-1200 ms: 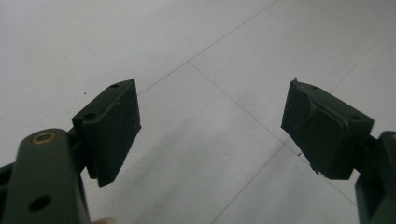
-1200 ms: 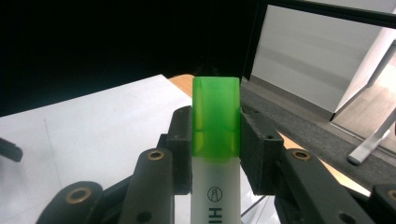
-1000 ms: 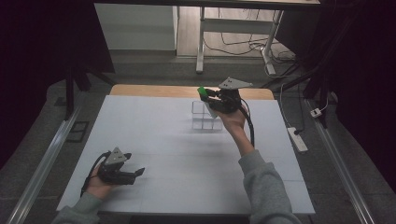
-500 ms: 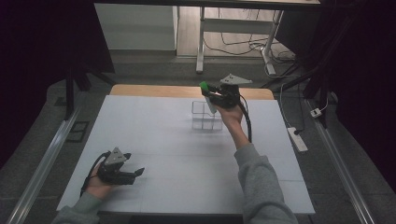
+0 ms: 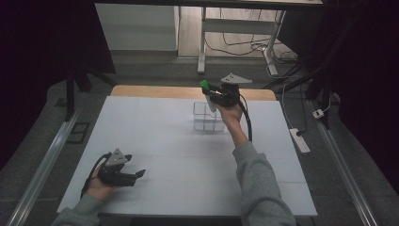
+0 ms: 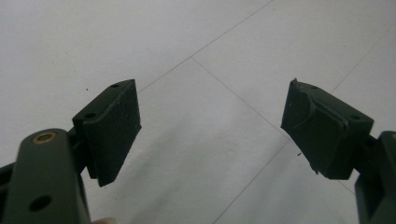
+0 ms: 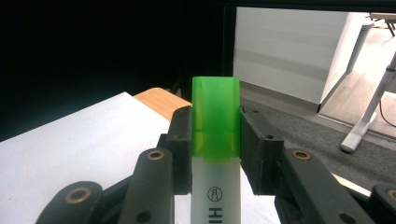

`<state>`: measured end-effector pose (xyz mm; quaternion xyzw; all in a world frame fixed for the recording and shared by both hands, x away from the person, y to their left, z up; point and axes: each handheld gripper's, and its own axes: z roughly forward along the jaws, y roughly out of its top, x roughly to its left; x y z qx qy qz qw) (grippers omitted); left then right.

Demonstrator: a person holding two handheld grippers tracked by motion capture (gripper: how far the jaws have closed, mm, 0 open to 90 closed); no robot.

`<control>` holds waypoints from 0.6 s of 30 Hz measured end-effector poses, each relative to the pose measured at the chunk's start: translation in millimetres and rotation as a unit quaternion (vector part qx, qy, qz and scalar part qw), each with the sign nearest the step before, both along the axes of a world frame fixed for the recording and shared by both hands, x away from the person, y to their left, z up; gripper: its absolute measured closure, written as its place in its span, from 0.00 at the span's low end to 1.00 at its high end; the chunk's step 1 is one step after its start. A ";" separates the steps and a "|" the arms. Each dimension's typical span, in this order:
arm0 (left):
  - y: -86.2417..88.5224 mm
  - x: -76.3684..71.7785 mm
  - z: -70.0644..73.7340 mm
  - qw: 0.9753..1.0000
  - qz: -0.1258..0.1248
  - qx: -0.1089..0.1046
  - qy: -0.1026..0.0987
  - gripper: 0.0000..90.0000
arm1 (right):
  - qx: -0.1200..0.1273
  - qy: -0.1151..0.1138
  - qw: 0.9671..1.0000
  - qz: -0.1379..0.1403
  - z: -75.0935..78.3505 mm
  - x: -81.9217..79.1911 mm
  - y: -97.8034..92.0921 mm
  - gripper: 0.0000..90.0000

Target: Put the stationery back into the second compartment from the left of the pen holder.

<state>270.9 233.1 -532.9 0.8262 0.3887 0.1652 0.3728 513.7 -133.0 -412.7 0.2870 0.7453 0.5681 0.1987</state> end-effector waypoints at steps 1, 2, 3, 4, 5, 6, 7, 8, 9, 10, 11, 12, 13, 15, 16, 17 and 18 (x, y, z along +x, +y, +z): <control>0.0 -0.1 0.0 1.000 0.000 0.000 0.000 0.21 | 0.000 0.000 1.000 -0.001 -0.7 0.9 0.0 0.73; 0.0 -0.1 0.0 1.000 0.000 0.000 0.000 0.21 | 0.002 0.000 1.000 -0.001 -1.4 1.8 -0.1 0.73; 0.0 -0.1 -0.1 1.000 0.000 0.001 0.000 0.21 | 0.005 -0.001 1.000 -0.001 -2.0 2.7 -0.3 0.73; 0.1 0.0 -0.2 1.000 0.000 0.000 0.000 0.21 | 0.006 -0.001 1.000 -0.003 -2.4 3.4 -0.4 0.73; 0.1 0.1 -0.4 1.000 0.000 0.001 0.001 0.21 | 0.009 -0.001 1.000 -0.004 -3.0 4.2 -0.4 0.73; 0.1 0.3 -0.6 1.000 0.000 0.002 0.001 0.21 | 0.012 0.000 1.000 -0.005 -3.6 4.9 -0.5 0.73; 0.1 0.3 -0.6 1.000 0.000 0.002 0.001 0.21 | 0.015 -0.001 1.000 -0.006 -4.2 5.6 -0.8 0.73; 0.0 0.4 -0.8 1.000 -0.001 0.002 0.002 0.21 | 0.019 0.000 1.000 -0.006 -5.0 6.3 -0.9 0.73; 0.0 0.4 -0.8 1.000 -0.001 0.002 0.002 0.21 | 0.020 0.001 1.000 -0.005 -6.1 7.1 -0.9 0.73; 0.2 0.4 -0.7 1.000 -0.002 0.002 0.003 0.21 | 0.020 0.002 1.000 -0.005 -7.3 7.7 -0.5 0.73; 0.2 0.4 -0.7 1.000 -0.002 0.002 0.003 0.21 | 0.019 0.003 1.000 -0.005 -8.6 8.1 0.1 0.73; 0.2 0.2 -0.8 1.000 -0.001 0.002 0.002 0.21 | 0.018 0.004 1.000 -0.006 -9.9 8.6 0.7 0.73; 0.2 0.2 -0.8 1.000 -0.001 0.002 0.002 0.21 | 0.018 0.006 1.000 -0.004 -11.1 9.2 1.1 0.73; 0.4 0.2 -0.8 1.000 -0.001 0.002 0.002 0.21 | 0.018 0.007 1.000 -0.004 -12.8 9.8 1.7 0.73; 0.5 0.2 -0.8 1.000 -0.001 0.002 0.002 0.21 | 0.019 0.007 1.000 -0.004 -13.5 10.1 2.0 0.73; 0.6 0.2 -0.9 1.000 -0.001 0.002 0.002 0.21 | 0.020 0.007 1.000 -0.004 -14.0 10.4 2.1 0.73; 0.6 0.2 -1.0 1.000 -0.001 0.003 0.002 0.21 | 0.020 0.007 1.000 -0.004 -14.0 10.4 2.1 0.73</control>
